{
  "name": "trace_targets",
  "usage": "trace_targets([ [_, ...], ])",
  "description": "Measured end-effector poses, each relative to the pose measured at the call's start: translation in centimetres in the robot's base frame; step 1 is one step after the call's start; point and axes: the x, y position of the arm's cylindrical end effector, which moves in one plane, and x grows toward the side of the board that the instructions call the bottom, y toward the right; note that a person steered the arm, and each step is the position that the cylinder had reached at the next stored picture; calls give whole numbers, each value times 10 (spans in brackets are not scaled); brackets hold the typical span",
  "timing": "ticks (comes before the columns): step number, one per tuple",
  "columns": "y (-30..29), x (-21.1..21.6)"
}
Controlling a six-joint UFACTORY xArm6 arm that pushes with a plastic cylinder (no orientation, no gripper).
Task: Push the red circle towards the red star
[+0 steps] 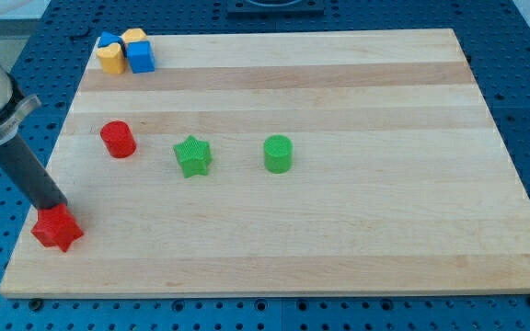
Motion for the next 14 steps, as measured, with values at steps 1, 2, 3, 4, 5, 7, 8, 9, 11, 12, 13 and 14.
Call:
trace_targets([
  [1, -15, -12],
  [2, -35, -38],
  [3, -36, -80],
  [4, -28, -130],
  [5, -8, -181],
  [7, 40, -181],
  [8, 49, -164],
  [9, 52, -140],
  [11, 52, -93],
  [12, 53, -88],
  [13, 63, -108],
  [14, 70, -114],
])
